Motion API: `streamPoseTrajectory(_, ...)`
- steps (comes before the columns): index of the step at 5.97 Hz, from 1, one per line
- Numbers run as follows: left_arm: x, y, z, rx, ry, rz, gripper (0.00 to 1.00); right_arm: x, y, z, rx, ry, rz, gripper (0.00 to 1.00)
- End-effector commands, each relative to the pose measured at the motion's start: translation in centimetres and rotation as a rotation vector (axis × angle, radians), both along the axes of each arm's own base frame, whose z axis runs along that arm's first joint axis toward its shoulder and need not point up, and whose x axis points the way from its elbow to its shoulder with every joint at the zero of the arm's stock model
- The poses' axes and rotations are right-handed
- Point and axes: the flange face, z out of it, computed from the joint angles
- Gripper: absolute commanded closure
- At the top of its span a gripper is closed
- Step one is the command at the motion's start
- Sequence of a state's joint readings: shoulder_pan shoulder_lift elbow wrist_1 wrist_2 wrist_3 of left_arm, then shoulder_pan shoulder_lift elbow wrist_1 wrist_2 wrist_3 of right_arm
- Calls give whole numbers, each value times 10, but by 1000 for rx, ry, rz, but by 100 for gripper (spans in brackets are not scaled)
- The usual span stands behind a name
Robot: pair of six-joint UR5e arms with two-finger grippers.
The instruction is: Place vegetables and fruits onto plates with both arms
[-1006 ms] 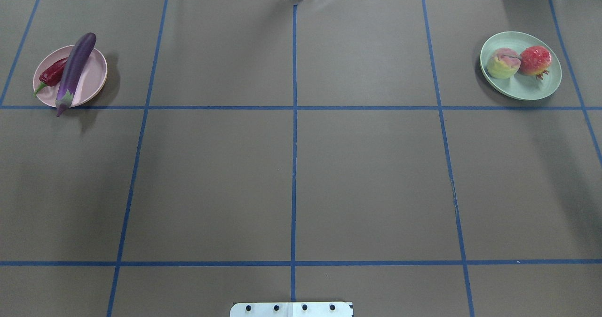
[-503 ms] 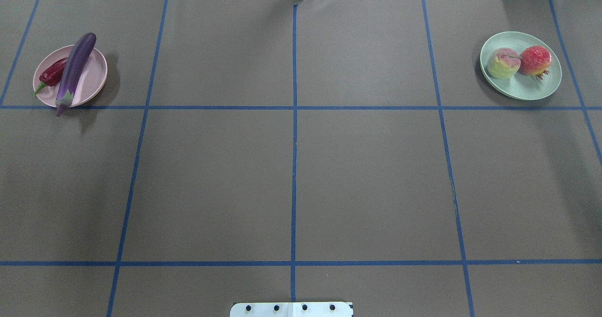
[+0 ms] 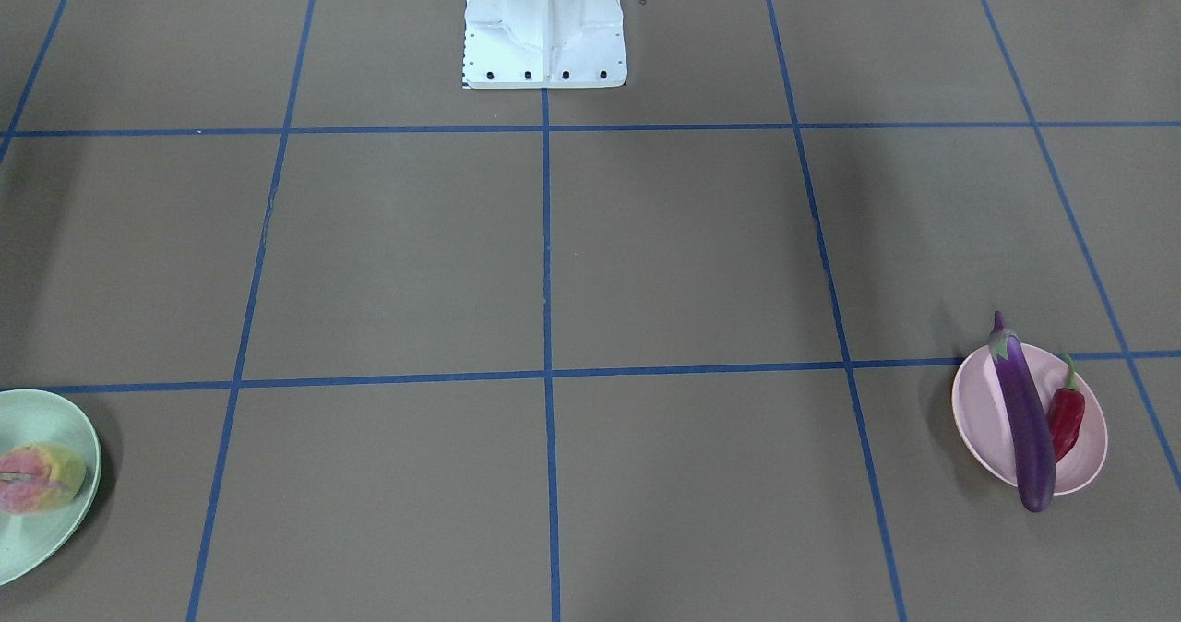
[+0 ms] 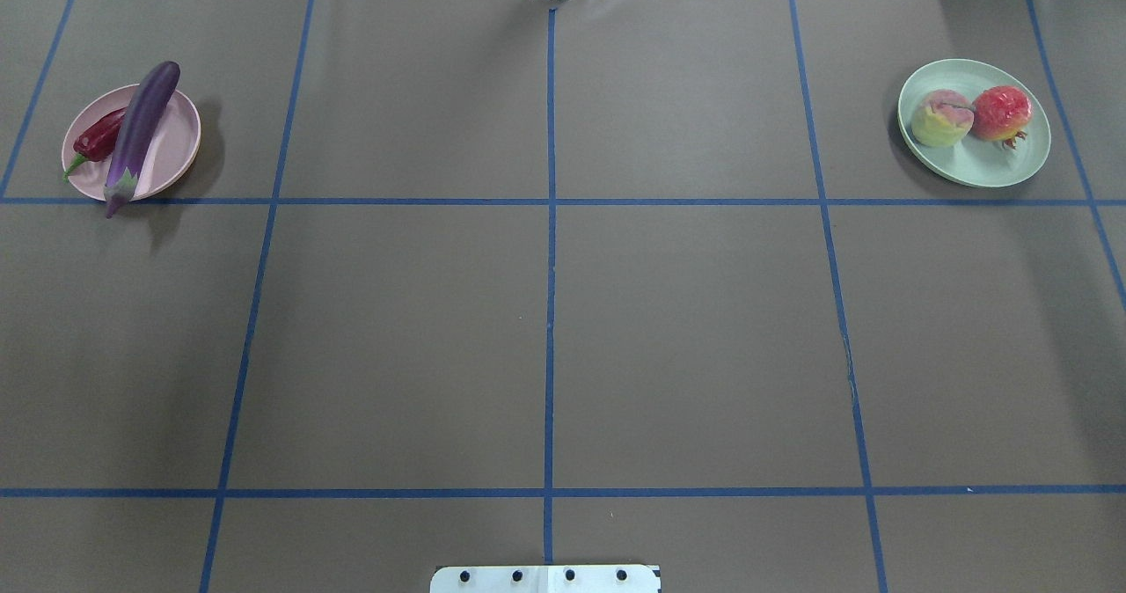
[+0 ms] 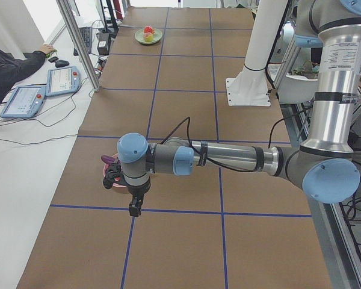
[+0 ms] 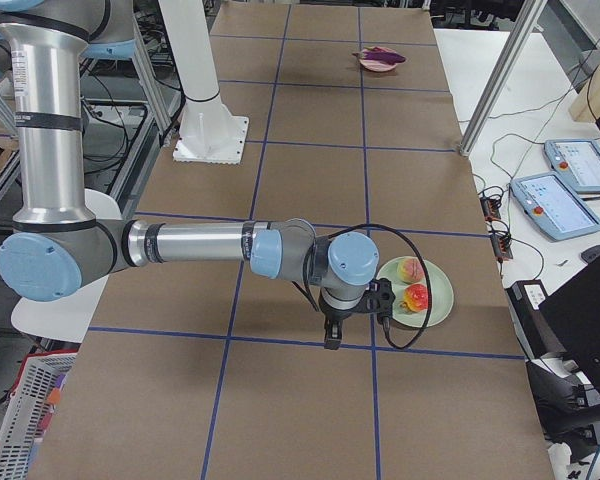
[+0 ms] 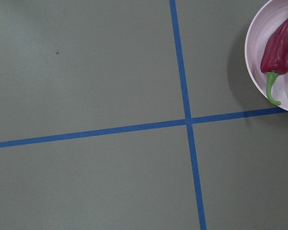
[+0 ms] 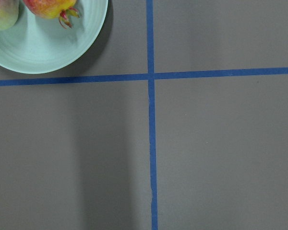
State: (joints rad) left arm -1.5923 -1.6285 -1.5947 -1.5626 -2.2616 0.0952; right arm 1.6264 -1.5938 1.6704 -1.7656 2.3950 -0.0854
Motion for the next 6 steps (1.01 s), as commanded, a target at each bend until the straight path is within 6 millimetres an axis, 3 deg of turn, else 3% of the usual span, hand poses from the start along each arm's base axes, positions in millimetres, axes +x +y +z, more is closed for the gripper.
streamPoseTrajectory(1,2,2,9,-23,1,4,0,1,-1,-3,1,1,7,0)
streamPoseTrajectory(2,5,15,24,-52,5,9,0,1,-3,-5,3,0,8,0)
streamPoseTrajectory(6,10,17,15,-45,72,9,0,0,-4,-7,5,-9,9,0)
